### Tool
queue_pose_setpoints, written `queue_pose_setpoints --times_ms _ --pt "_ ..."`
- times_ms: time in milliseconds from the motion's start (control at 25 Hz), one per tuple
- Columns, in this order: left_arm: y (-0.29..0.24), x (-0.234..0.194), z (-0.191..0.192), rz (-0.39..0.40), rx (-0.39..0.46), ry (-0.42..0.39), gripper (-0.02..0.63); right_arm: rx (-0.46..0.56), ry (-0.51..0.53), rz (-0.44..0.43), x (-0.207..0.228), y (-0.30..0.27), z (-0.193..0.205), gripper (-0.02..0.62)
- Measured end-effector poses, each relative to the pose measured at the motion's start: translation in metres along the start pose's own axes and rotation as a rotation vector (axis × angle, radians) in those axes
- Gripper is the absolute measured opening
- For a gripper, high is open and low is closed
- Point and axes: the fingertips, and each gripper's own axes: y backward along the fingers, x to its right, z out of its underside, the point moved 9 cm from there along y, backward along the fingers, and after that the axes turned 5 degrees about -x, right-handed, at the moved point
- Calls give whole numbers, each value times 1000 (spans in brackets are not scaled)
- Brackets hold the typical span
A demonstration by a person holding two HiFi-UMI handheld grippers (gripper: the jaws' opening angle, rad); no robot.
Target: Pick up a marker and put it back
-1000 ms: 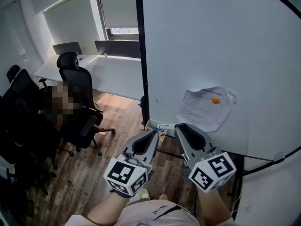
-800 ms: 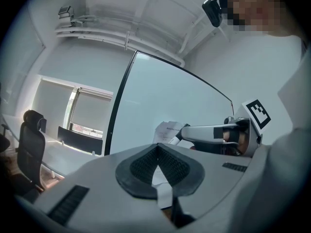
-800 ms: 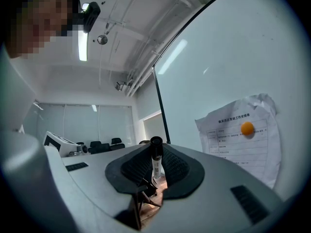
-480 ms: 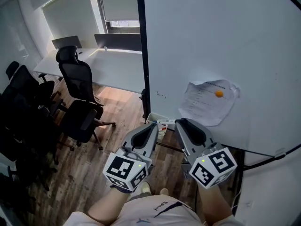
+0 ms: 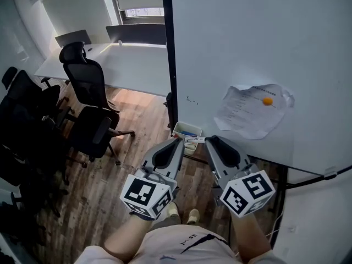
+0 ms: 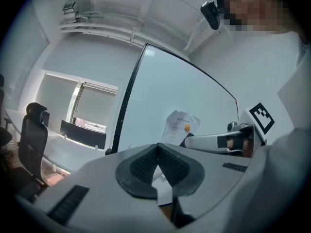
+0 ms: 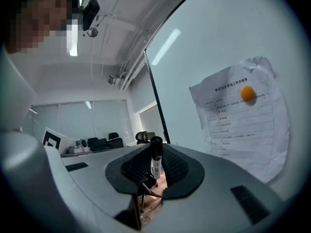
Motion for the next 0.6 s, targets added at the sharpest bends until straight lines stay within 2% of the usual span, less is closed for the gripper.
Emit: queue_pose_setpoints --times_ms 600 --pt "-32 -48 53 57 -60 40 8 -89 -68 123 30 -48 67 67"
